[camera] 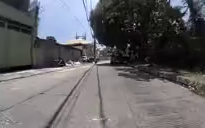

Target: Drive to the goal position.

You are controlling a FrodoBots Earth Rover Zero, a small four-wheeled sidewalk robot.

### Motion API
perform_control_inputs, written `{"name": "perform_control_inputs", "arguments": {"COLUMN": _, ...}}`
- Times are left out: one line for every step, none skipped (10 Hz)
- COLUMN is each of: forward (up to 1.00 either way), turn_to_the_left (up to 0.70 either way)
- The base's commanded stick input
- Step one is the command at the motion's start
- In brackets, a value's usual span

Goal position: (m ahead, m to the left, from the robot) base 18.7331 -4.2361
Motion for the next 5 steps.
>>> {"name": "perform_control_inputs", "arguments": {"forward": 0.99, "turn_to_the_left": 0.00}}
{"name": "perform_control_inputs", "arguments": {"forward": 0.97, "turn_to_the_left": 0.00}}
{"name": "perform_control_inputs", "arguments": {"forward": 0.96, "turn_to_the_left": 0.00}}
{"name": "perform_control_inputs", "arguments": {"forward": 0.38, "turn_to_the_left": 0.00}}
{"name": "perform_control_inputs", "arguments": {"forward": 0.57, "turn_to_the_left": -0.02}}
